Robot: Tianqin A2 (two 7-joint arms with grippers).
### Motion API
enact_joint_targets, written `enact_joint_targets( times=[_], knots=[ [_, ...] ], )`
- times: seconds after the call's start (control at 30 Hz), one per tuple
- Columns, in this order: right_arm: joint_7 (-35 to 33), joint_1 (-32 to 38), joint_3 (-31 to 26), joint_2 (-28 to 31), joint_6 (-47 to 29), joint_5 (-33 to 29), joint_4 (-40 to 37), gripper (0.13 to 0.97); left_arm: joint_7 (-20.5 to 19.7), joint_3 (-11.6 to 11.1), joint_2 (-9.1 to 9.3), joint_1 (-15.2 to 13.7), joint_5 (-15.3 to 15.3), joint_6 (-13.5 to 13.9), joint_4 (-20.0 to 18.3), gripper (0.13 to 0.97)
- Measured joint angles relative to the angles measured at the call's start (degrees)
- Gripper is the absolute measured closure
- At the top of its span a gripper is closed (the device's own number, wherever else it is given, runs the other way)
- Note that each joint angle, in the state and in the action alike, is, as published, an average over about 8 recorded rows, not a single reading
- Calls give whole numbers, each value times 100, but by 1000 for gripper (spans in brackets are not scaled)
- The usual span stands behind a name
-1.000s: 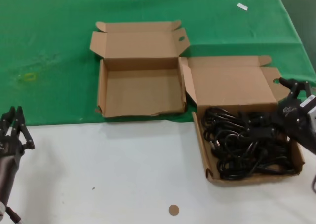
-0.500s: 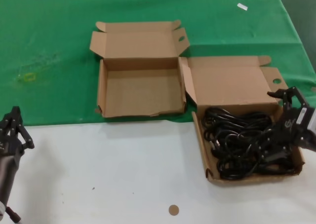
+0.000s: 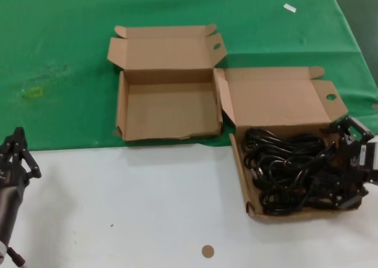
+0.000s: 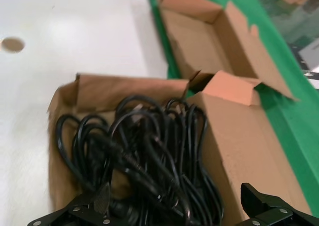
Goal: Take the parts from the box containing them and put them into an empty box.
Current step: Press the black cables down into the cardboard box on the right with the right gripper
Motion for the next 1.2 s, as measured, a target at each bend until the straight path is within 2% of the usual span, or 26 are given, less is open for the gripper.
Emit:
enact_joint_targets(
  times=[0.1, 0.4, 0.67, 0.8, 1.07, 1.1, 1.2],
  knots=[
    [-147, 166, -14, -78, -278, -161, -146, 148, 0, 0, 0, 0, 0, 0, 0, 953],
    [-427, 632, -41, -382, -839, -553, -533, 237, 0, 0, 0, 0, 0, 0, 0, 953],
    [-494, 866, -22, -561, -1083, -801, -732, 397, 0, 0, 0, 0, 0, 0, 0, 953],
    [-502, 929, -8, -610, -1188, -884, -774, 397, 0, 0, 0, 0, 0, 0, 0, 953],
    [-452, 974, 33, -683, -1332, -970, -785, 620, 0, 0, 0, 0, 0, 0, 0, 953],
    [-442, 970, 39, -688, -1344, -977, -778, 620, 0, 0, 0, 0, 0, 0, 0, 953],
    [-412, 958, 60, -696, -1370, -1003, -752, 687, 0, 0, 0, 0, 0, 0, 0, 953]
  ],
)
